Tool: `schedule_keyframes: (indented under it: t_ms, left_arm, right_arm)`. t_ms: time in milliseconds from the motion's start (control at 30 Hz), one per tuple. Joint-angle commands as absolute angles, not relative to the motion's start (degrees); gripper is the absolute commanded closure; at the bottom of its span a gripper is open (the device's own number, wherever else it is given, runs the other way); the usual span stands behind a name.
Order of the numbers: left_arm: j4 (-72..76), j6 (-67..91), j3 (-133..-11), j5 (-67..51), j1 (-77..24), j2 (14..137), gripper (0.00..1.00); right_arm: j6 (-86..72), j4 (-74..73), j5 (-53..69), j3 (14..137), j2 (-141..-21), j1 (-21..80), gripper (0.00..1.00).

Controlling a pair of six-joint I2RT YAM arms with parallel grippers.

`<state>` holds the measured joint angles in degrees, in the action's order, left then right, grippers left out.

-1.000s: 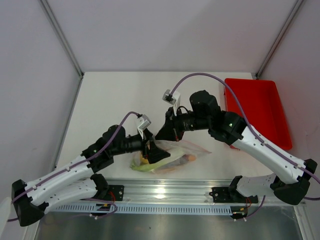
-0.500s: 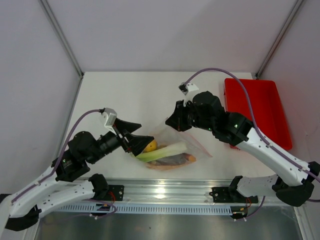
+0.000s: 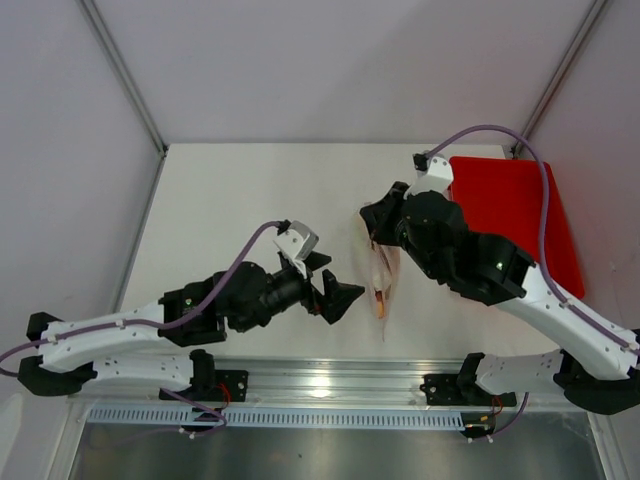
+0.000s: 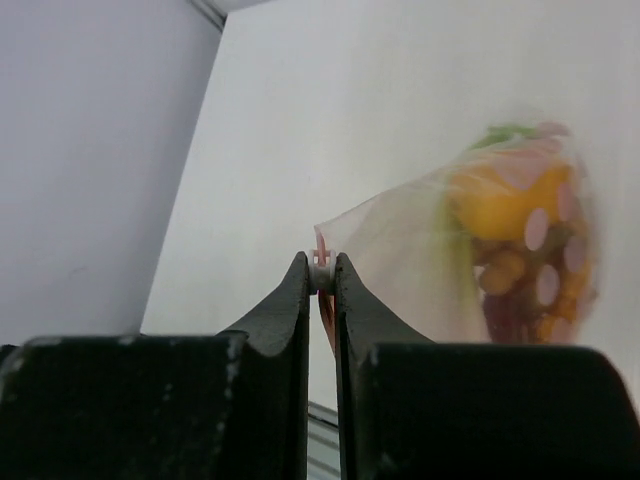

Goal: Place the food in the zip-top bag and seal the zipper
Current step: Zip the zipper food storage bag at the center of the board.

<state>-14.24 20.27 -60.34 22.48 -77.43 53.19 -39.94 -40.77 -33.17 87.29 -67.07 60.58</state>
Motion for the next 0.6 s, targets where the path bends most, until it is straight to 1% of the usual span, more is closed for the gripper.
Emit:
schedule_keyframes:
  t_ms: [0,167,267,567]
  left_arm:
    - [-11.8,17.9,-62.3,31.3,-78.7,55.1,0.01]
    - [-8.9,17.7,-59.9,34.8,-79.2,57.1,0.01]
    - [-6.7,16.4,-59.0,35.0,-79.5,58.1,0.0]
    - [-7.4,16.8,-57.4,35.7,-79.5,59.8,0.01]
  right_arm:
    - [-45.2,-37.6,-42.4,90.0,-65.3,62.7,1.0]
    - [-52.7,-39.3,-49.8,88.6,-68.7,65.2,1.0]
    - [-57.8,-41.7,-52.1,88.9,-71.1,65.7,1.0]
    - [-61.4,-44.0,-56.7,90.2,-74.3,67.6,1.0]
